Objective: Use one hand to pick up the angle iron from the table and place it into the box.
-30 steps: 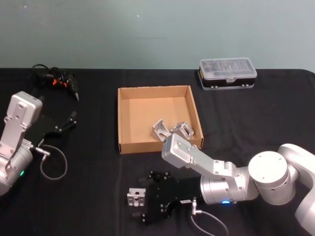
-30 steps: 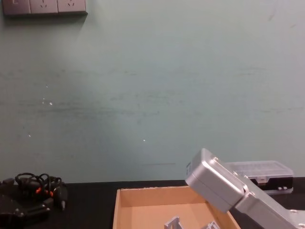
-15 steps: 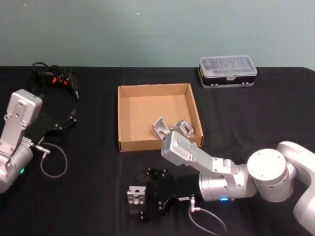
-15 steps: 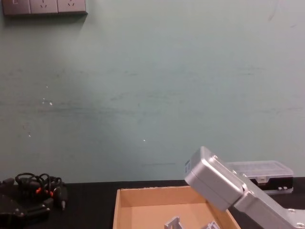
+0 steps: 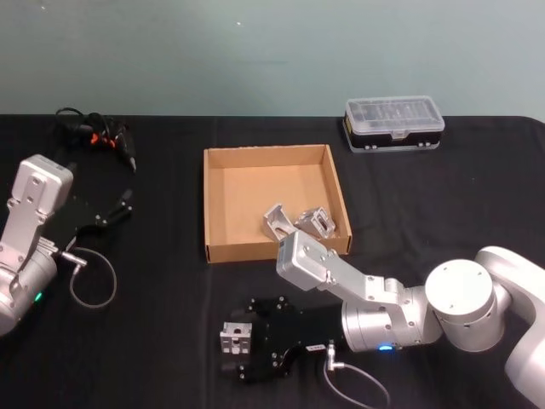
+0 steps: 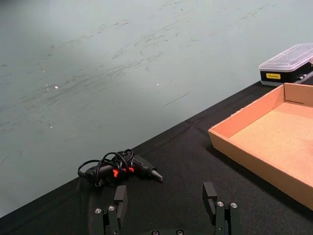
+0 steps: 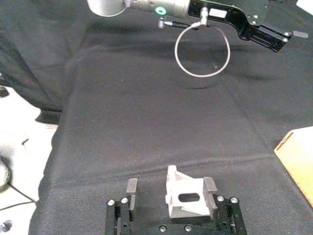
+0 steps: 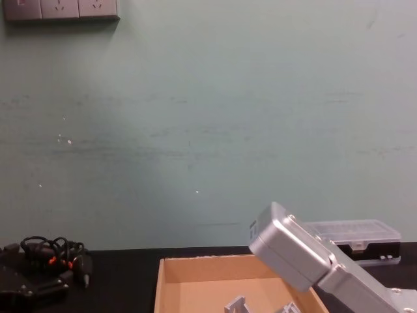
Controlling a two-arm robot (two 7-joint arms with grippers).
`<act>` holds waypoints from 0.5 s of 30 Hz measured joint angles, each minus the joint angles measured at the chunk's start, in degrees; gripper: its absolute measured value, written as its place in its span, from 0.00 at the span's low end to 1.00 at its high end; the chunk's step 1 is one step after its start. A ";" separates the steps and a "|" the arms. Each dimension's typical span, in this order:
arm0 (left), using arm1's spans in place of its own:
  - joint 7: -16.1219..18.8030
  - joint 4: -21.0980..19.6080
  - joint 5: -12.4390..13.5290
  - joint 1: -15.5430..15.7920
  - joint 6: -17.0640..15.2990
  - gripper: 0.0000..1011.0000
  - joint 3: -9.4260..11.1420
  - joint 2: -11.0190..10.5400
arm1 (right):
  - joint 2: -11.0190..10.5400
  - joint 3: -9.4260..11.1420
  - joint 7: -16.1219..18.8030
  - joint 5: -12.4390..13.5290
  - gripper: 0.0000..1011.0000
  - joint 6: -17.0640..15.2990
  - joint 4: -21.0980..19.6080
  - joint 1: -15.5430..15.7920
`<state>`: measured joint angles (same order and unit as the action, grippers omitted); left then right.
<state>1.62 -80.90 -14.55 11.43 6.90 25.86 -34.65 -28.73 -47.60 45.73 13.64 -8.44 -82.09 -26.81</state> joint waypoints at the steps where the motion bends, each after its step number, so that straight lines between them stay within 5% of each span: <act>1: 0.00 0.00 0.00 0.00 0.00 1.00 0.00 0.00 | 0.02 -0.01 0.02 0.01 0.83 0.08 -0.03 0.02; 15: 0.00 0.00 0.00 0.00 0.00 1.00 0.00 0.00 | -0.08 0.34 -1.12 -0.13 0.40 -0.04 -0.94 0.76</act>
<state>1.62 -80.90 -14.55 11.43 6.91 25.86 -34.64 -28.81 -47.26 44.61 13.52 -8.48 -83.04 -26.06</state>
